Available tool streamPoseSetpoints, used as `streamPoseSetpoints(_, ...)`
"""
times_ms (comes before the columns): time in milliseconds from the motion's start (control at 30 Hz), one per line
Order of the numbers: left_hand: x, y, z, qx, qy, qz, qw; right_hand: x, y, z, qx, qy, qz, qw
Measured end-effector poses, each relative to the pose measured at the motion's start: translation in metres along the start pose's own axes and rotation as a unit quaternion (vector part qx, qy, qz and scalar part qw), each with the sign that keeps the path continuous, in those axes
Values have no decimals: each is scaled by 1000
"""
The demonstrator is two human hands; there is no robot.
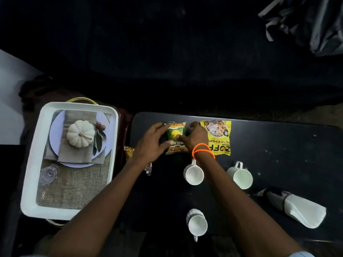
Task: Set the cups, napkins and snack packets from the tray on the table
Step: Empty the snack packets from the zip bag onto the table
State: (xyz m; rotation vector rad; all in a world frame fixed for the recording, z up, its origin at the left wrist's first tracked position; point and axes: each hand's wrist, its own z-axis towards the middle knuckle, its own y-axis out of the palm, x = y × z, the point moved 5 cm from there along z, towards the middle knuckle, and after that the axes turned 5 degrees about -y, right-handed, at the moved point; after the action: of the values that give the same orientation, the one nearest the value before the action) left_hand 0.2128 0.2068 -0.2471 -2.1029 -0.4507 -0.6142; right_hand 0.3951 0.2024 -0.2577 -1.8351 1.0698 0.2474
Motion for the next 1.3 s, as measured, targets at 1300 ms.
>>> streamPoseSetpoints(1300,-58,9,-100,299,-272,-455,793,-42,77,-64,-164,-11,303,939)
